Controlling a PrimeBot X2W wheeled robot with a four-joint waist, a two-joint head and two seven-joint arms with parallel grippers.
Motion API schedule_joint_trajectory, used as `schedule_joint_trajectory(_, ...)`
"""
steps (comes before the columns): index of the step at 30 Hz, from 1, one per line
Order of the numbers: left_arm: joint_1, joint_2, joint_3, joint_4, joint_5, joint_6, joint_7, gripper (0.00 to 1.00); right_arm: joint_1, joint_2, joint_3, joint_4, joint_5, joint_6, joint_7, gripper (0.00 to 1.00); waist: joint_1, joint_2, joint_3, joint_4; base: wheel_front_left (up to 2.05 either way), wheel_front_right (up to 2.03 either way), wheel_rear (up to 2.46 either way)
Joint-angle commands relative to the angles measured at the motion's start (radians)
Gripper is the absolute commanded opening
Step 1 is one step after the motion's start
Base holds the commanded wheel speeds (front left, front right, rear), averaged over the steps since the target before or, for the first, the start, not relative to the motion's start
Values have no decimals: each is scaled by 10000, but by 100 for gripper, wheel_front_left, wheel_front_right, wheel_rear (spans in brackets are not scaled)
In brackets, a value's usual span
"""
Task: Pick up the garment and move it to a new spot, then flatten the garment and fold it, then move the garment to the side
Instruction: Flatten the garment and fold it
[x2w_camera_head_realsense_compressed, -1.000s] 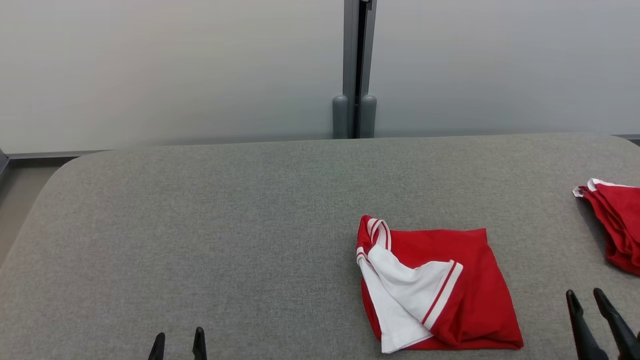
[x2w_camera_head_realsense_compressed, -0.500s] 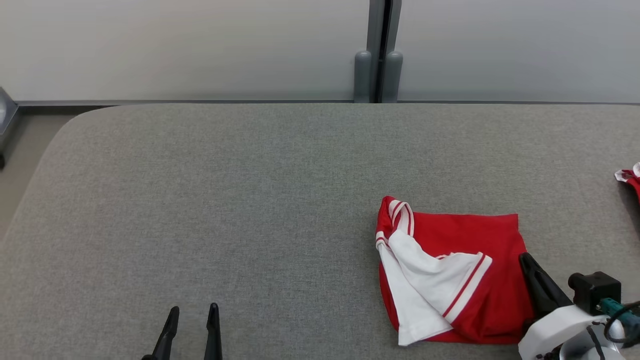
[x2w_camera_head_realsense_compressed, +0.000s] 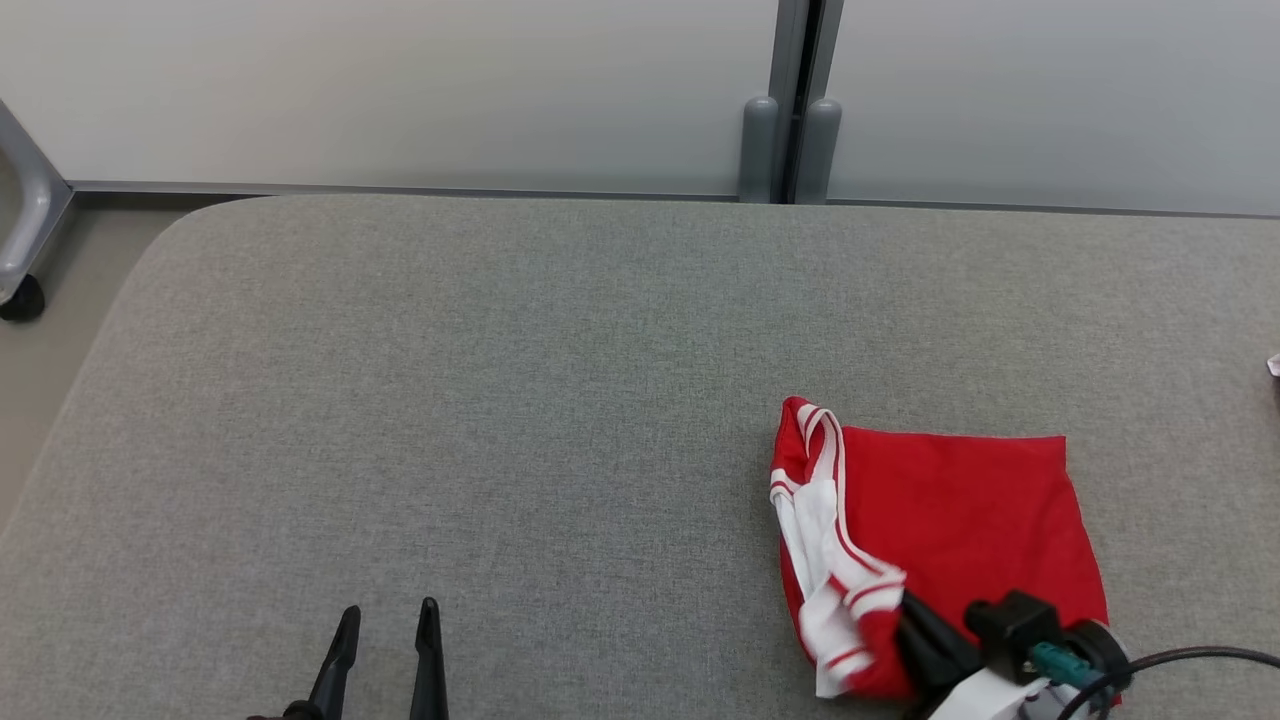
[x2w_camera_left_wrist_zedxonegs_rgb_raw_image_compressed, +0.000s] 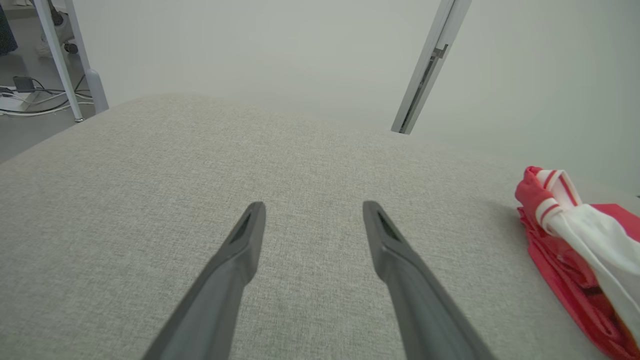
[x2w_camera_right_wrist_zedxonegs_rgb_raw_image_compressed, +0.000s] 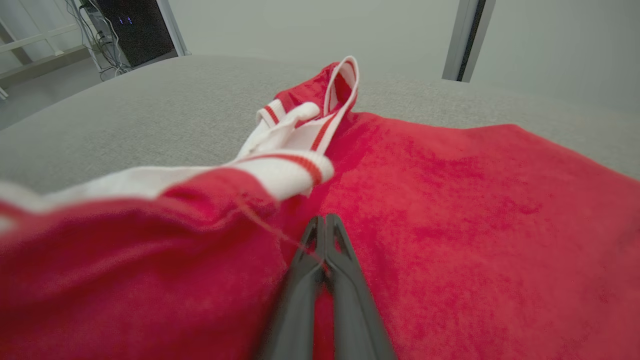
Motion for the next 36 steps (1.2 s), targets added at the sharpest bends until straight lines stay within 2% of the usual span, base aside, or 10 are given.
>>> schedule_joint_trajectory(1, 13, 37, 0, 10, -53, 62, -44, 100, 14, 22, 217, -36, 76, 1, -43, 0, 0, 0, -34, -12, 0, 0, 0)
schedule_joint_trajectory(7, 42, 37, -61, 39, -130, 86, -44, 100, -382, 205, 2036, 559, 492, 1, -42, 0, 0, 0, -185, -61, 0, 0, 0)
schedule_joint_trajectory(12, 192, 39, 53, -5, -176, 123, -44, 100, -670, 52, 2526, 543, 841, 1, -43, 0, 0, 0, -378, -216, 0, 0, 0)
schedule_joint_trajectory(17, 412, 37, 247, -90, -202, 93, -44, 100, -110, -327, 1615, -299, 864, 1, -42, 0, 0, 0, -763, -468, 0, 0, 0)
schedule_joint_trajectory(23, 717, 37, 472, -293, -202, 90, -44, 100, 1298, -731, -738, -1722, 401, 1, -42, 0, 0, 0, -1151, -910, 0, 0, 0)
schedule_joint_trajectory(24, 744, 39, 503, -314, -197, 84, -44, 100, 1551, -784, -1153, -1944, 241, 1, -43, 13, 0, 0, -1192, -976, 0, 0, 0)
schedule_joint_trajectory(25, 744, 39, 503, -314, -197, 84, -44, 100, 1551, -784, -1153, -1944, 241, 1, -43, 13, 0, 0, -1192, -976, 0, 0, 0)
schedule_joint_trajectory(27, 779, 36, 540, -328, -152, 46, -44, 100, 2016, -800, -1989, -2373, -4, 1, -43, 45, 0, 0, -1279, -1074, 0, 0, 0)
schedule_joint_trajectory(29, 810, 40, 603, -290, -84, 1, -44, 100, 2512, -779, -2713, -2653, -144, 1, -42, 100, 0, 0, -1361, -1142, 0, 0, 0)
schedule_joint_trajectory(36, 725, 37, 759, -8, 121, -236, -44, 100, 3597, -293, -4591, -2980, -411, 1, -42, 100, 0, 0, -1512, -1200, 0, 0, 0)
